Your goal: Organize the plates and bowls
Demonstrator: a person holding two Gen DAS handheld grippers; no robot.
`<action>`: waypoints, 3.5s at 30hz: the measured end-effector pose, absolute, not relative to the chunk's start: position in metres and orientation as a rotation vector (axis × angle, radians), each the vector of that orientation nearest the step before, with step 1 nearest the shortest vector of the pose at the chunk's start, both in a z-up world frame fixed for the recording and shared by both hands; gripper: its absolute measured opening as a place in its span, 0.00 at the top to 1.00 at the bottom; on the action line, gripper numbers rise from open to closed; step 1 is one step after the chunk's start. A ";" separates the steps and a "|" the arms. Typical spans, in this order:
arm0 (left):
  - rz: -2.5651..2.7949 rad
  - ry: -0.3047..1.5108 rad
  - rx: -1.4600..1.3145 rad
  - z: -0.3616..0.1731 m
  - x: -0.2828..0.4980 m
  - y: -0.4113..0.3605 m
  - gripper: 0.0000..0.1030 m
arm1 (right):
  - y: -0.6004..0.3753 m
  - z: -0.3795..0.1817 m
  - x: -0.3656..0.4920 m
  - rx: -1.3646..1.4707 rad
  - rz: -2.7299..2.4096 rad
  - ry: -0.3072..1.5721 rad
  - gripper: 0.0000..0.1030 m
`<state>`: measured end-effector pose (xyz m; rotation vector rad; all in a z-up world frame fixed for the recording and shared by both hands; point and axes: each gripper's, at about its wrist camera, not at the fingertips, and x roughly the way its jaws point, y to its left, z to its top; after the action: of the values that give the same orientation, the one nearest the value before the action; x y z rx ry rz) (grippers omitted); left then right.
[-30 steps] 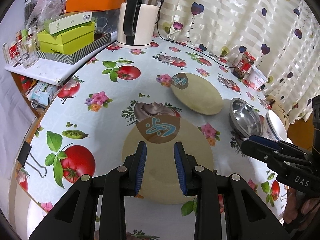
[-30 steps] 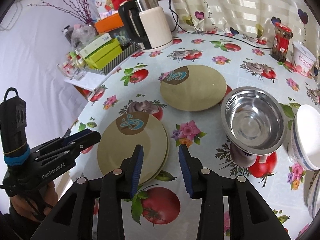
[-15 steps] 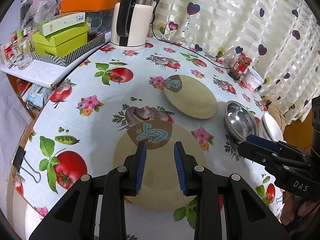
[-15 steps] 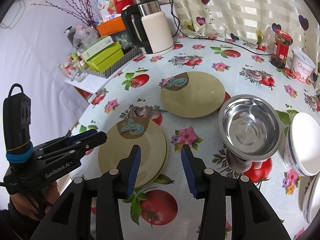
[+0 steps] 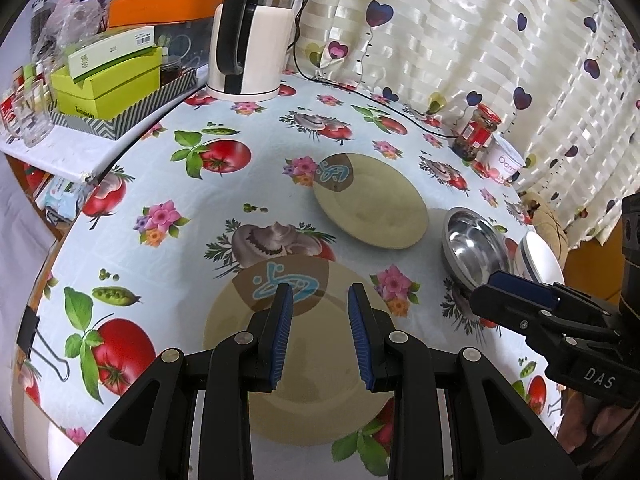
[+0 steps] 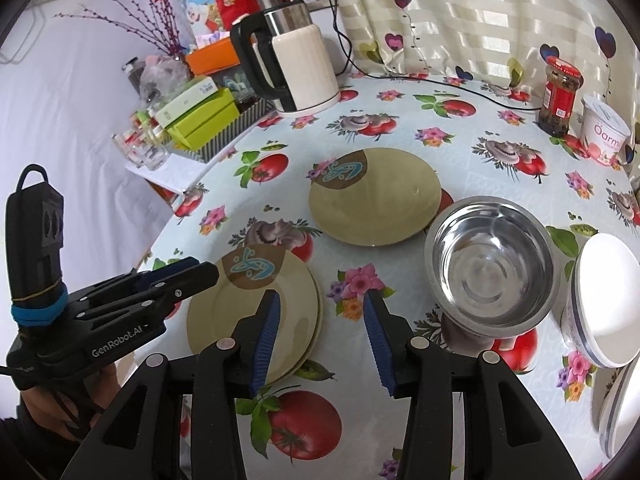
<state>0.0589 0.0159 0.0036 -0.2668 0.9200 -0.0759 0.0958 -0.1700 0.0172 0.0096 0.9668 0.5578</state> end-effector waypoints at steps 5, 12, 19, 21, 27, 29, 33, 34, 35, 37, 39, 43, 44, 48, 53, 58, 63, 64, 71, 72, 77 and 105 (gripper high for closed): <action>-0.078 0.924 -0.261 0.004 0.068 0.012 0.71 | -0.172 0.018 0.102 0.015 0.559 0.966 0.57; -0.075 0.927 -0.249 0.004 0.079 0.009 0.71 | -0.173 0.020 0.113 0.015 0.558 0.964 0.57; -0.074 0.921 -0.242 0.006 0.093 0.007 0.71 | -0.172 0.023 0.128 0.008 0.562 0.961 0.57; -0.075 0.920 -0.242 0.007 0.097 0.007 0.71 | -0.171 0.024 0.132 0.000 0.561 0.957 0.57; -0.091 0.923 -0.253 0.008 0.111 0.008 0.71 | -0.172 0.029 0.148 -0.005 0.551 0.949 0.56; -0.099 0.919 -0.247 0.009 0.116 0.008 0.71 | -0.173 0.030 0.154 -0.009 0.547 0.950 0.56; -0.117 0.930 -0.269 0.008 0.127 0.010 0.71 | -0.175 0.032 0.169 -0.014 0.539 0.954 0.55; -0.118 0.933 -0.272 0.008 0.130 0.011 0.71 | -0.176 0.031 0.173 -0.011 0.540 0.958 0.55; -0.118 0.937 -0.277 0.007 0.133 0.012 0.71 | -0.177 0.031 0.177 -0.010 0.539 0.961 0.55; -0.128 0.950 -0.289 0.004 0.140 0.013 0.71 | -0.178 0.030 0.184 -0.012 0.535 0.967 0.55; -0.124 0.955 -0.291 0.003 0.144 0.014 0.71 | -0.181 0.027 0.193 0.002 0.536 0.984 0.55; -0.117 0.978 -0.305 -0.004 0.157 0.018 0.71 | -0.184 0.022 0.209 0.008 0.528 1.009 0.55; -0.116 0.982 -0.310 -0.005 0.160 0.018 0.71 | -0.185 0.020 0.213 0.017 0.529 1.019 0.55; -0.120 1.007 -0.335 -0.012 0.172 0.020 0.71 | -0.187 0.012 0.230 0.022 0.521 1.052 0.55; -0.114 1.041 -0.371 -0.020 0.187 0.021 0.71 | -0.191 0.004 0.252 0.045 0.521 1.091 0.55; -0.103 1.079 -0.402 -0.031 0.202 0.023 0.71 | -0.191 -0.010 0.275 0.062 0.522 1.155 0.55; -0.082 1.124 -0.425 -0.047 0.211 0.026 0.71 | -0.193 -0.031 0.292 0.072 0.493 1.222 0.56; -0.081 1.129 -0.428 -0.049 0.212 0.026 0.71 | -0.194 -0.035 0.293 0.073 0.492 1.233 0.57; -0.084 1.160 -0.436 -0.060 0.220 0.022 0.71 | -0.192 -0.050 0.298 0.069 0.488 1.271 0.65; -0.087 1.163 -0.434 -0.060 0.221 0.020 0.71 | -0.192 -0.051 0.299 0.072 0.490 1.276 0.67; -0.097 1.171 -0.429 -0.063 0.224 0.014 0.71 | -0.190 -0.055 0.303 0.059 0.494 1.287 0.72; -0.075 1.113 -0.392 -0.036 0.206 0.022 0.71 | -0.181 -0.036 0.292 0.077 0.517 1.248 0.81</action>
<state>0.2056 0.0218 -0.0365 -0.3919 1.1125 -0.0752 0.2915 -0.1806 -0.0361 0.0769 1.2484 0.5165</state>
